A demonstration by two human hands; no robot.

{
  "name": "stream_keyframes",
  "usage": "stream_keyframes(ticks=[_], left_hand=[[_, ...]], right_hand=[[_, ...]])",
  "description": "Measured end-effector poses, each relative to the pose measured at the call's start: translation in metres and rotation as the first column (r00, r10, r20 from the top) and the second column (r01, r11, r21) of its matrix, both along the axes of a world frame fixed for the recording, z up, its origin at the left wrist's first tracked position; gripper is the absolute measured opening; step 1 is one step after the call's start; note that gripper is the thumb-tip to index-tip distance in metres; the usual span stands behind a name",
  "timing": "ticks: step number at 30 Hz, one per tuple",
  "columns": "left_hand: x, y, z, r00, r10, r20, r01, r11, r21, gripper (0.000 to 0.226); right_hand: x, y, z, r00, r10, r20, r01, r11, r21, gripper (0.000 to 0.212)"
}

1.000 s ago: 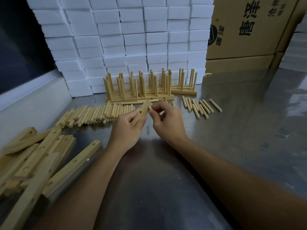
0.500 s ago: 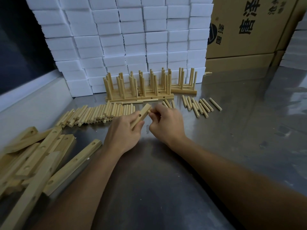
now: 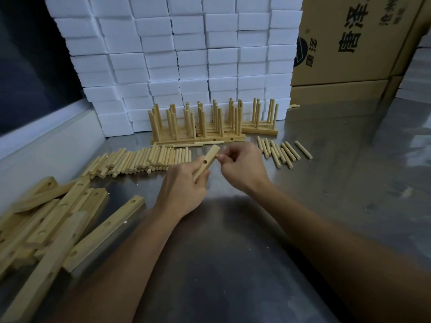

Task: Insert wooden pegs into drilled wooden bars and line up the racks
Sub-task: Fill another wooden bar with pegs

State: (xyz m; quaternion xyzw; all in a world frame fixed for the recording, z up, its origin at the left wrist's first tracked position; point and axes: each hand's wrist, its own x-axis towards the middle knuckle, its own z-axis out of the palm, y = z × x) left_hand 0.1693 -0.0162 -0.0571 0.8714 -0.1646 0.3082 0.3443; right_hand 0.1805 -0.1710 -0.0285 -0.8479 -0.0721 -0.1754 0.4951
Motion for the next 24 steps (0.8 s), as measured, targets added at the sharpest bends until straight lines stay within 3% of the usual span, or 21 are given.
stream_keyframes(ticks=[2,4,7,9,12,14,16,18,21,24], left_hand=[[-0.001,-0.001,-0.001,1.000,-0.004,0.024,0.005,1.000,-0.026,0.036],[-0.001,0.000,-0.001,0.999,-0.010,0.037,0.011,1.000,-0.022,0.037],[-0.001,0.002,0.000,1.000,-0.006,0.027,0.006,1.000,0.006,0.037],[-0.002,0.002,0.000,0.999,-0.015,0.038,0.014,0.999,0.032,0.034],[-0.003,0.001,0.000,0.999,-0.026,0.028,0.024,0.998,0.062,0.037],[-0.002,0.001,0.000,1.000,-0.016,0.016,0.015,0.997,0.075,0.040],[-0.002,-0.001,-0.001,1.000,-0.001,0.003,0.001,0.999,0.053,0.039],[-0.004,-0.004,0.000,1.000,0.005,-0.018,-0.004,1.000,0.029,0.036],[-0.003,-0.009,0.000,0.998,-0.023,-0.066,0.023,1.000,-0.001,0.035],[-0.002,-0.011,0.001,0.995,-0.039,-0.094,0.036,0.999,-0.028,0.039]], right_hand=[[-0.001,0.003,-0.003,0.993,-0.021,0.120,0.040,0.986,-0.160,0.019],[0.001,0.003,-0.002,0.991,-0.010,0.132,0.035,0.982,-0.187,0.014],[0.003,0.002,0.004,1.000,0.015,-0.003,-0.015,1.000,-0.001,0.018],[0.003,-0.001,0.010,0.981,0.066,-0.183,-0.036,0.986,0.163,0.021],[0.004,-0.010,0.016,0.857,0.267,-0.441,-0.064,0.904,0.423,0.023],[0.005,-0.012,0.017,0.824,0.313,-0.473,-0.075,0.887,0.456,0.023],[0.005,-0.010,0.015,0.897,0.210,-0.389,-0.080,0.943,0.324,0.022],[0.004,-0.004,0.012,0.982,0.049,-0.182,-0.038,0.997,0.060,0.020],[0.000,-0.001,0.003,0.989,-0.019,0.147,0.063,0.950,-0.306,0.018],[-0.002,-0.001,0.001,0.980,-0.015,0.196,0.103,0.890,-0.444,0.016]])
